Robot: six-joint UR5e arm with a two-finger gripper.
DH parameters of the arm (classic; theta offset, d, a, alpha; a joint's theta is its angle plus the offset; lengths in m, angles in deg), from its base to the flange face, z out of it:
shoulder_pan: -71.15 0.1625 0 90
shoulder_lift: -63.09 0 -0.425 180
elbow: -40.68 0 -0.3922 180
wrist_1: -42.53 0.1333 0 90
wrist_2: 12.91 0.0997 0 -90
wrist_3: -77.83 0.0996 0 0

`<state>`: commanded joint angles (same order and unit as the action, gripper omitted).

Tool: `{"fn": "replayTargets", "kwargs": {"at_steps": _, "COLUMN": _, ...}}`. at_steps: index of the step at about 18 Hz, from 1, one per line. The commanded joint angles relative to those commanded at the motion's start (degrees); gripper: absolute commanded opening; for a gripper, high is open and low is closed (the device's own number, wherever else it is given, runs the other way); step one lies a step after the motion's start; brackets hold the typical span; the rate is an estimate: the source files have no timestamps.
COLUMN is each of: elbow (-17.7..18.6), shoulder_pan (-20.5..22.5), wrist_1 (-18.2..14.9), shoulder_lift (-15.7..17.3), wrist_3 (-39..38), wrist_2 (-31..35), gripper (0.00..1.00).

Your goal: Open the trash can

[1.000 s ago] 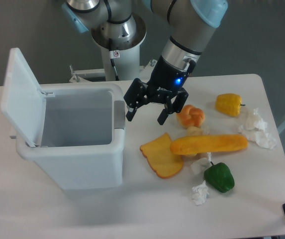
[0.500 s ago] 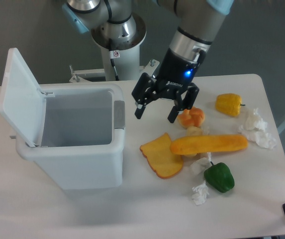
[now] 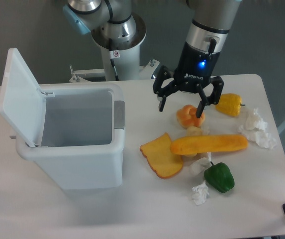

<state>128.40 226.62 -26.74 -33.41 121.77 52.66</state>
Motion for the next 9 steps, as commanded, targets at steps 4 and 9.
{"fn": "replayTargets", "kwargs": {"at_steps": 4, "elbow": -0.26, "shoulder_pan": 0.97, "wrist_1": 0.01, "shoulder_lift": 0.09, "wrist_3": 4.48, "wrist_2": 1.92, "gripper": 1.00}}
{"fn": "replayTargets", "kwargs": {"at_steps": 9, "elbow": 0.00, "shoulder_pan": 0.62, "wrist_1": -0.52, "shoulder_lift": 0.53, "wrist_3": 15.54, "wrist_2": 12.82, "gripper": 1.00}}
